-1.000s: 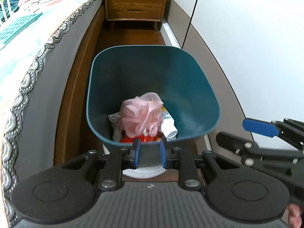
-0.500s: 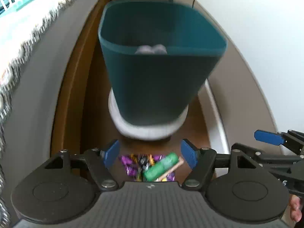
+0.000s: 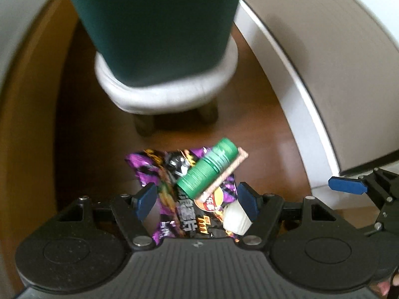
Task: Collect trash
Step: 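Move both tools back down toward the remaining trash pile, then grasp the green paper cup with the left tool while the right tool grasps the white cabbage leaf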
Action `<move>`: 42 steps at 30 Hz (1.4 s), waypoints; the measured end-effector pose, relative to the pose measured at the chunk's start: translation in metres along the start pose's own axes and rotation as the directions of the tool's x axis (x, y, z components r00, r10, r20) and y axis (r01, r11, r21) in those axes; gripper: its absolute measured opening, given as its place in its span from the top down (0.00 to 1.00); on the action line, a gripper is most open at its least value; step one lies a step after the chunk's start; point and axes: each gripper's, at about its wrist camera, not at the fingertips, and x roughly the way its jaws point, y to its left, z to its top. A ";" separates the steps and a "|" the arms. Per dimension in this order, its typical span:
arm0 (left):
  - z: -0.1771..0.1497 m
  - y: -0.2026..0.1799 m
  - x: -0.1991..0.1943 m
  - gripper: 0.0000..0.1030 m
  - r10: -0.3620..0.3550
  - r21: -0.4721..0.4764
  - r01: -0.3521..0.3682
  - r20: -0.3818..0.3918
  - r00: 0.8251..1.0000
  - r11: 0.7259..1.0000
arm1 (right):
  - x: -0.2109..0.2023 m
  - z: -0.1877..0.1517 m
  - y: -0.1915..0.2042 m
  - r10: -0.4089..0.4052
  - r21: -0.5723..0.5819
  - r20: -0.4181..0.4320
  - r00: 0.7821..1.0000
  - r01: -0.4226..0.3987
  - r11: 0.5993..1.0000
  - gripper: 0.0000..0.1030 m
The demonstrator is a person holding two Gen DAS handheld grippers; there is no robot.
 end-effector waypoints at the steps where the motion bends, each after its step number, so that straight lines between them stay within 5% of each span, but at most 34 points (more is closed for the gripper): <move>1: -0.002 -0.004 0.015 0.31 0.000 0.013 0.001 -0.009 1.000 1.000 | 0.008 -0.004 0.000 0.004 -0.008 -0.002 1.000 -0.004 1.000 0.16; 18: 0.015 -0.030 0.186 0.31 -0.011 0.186 0.036 -0.133 0.991 0.982 | 0.154 -0.068 0.012 0.021 -0.036 -0.113 0.993 -0.025 0.999 0.16; 30: 0.025 -0.028 0.222 0.31 -0.028 0.225 0.071 -0.189 0.982 0.972 | 0.182 -0.063 0.012 -0.021 0.071 -0.099 0.995 0.028 0.997 0.09; 42: 0.020 -0.032 0.233 0.37 0.022 0.212 0.017 -0.179 0.984 0.977 | 0.194 -0.071 0.020 -0.071 0.023 -0.112 0.991 0.074 0.997 0.13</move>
